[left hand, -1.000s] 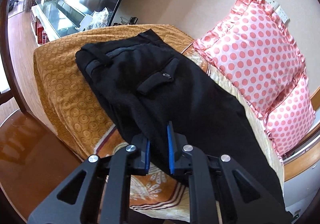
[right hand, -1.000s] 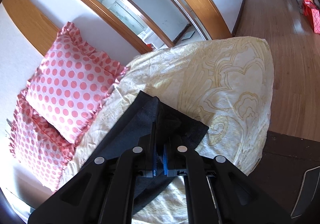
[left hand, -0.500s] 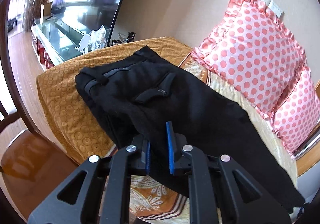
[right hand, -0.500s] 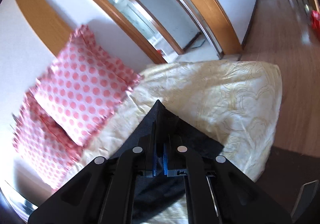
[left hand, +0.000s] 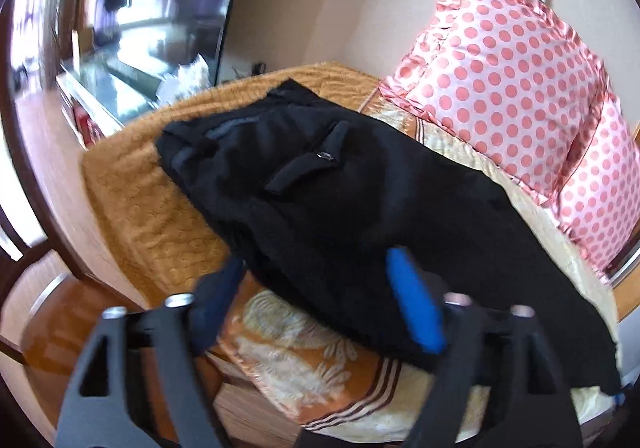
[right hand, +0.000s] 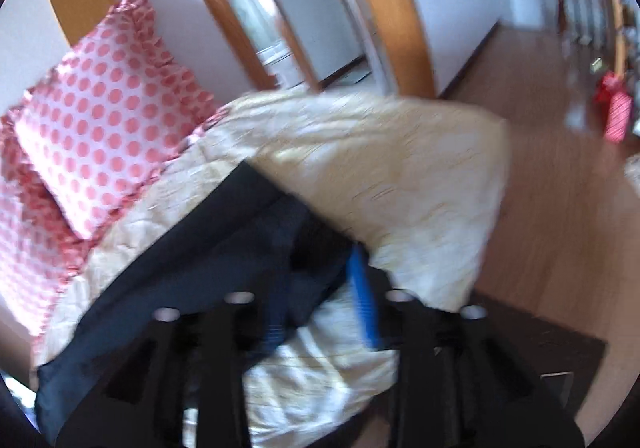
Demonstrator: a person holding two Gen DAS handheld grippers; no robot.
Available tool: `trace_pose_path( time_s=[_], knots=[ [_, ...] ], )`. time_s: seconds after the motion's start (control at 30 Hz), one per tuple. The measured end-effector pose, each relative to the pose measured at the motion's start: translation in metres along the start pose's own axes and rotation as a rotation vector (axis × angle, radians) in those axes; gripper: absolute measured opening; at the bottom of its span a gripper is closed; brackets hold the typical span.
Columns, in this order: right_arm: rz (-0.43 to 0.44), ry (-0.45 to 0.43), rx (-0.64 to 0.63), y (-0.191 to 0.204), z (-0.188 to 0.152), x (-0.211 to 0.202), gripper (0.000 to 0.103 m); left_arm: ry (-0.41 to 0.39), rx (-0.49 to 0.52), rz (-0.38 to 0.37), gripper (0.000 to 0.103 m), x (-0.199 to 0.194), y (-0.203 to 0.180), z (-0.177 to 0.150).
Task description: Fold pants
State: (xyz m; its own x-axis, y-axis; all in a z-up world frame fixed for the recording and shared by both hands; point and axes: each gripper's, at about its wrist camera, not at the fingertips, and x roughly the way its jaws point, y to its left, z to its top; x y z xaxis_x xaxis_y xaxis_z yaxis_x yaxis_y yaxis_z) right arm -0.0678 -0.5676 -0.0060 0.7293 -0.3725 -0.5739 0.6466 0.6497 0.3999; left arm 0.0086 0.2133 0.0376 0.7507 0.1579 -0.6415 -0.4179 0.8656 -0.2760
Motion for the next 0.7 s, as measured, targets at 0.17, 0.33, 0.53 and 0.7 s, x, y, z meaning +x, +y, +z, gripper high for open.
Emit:
trace_pose_path(
  time_s=[0.17,0.33,0.53,0.7],
  knots=[
    [-0.033,-0.131,-0.163,0.03,0.007,-0.03,0.062,-0.083,0.106,0.03,0.085,-0.032,-0.02,-0.006],
    [0.394,-0.007,-0.445,0.151,-0.013,-0.034,0.06,-0.108,0.259,-0.183,0.094,-0.041,-0.086,-0.023],
    [0.823,0.189,-0.836,0.336,-0.096,-0.032,0.049,-0.094,0.434,-0.318,0.094,-0.018,-0.152,-0.066],
    [0.931,0.338,-1.1,0.445,-0.169,-0.021,0.047,-0.035,0.46,-0.321,0.094,0.0,-0.16,-0.084]
  ],
)
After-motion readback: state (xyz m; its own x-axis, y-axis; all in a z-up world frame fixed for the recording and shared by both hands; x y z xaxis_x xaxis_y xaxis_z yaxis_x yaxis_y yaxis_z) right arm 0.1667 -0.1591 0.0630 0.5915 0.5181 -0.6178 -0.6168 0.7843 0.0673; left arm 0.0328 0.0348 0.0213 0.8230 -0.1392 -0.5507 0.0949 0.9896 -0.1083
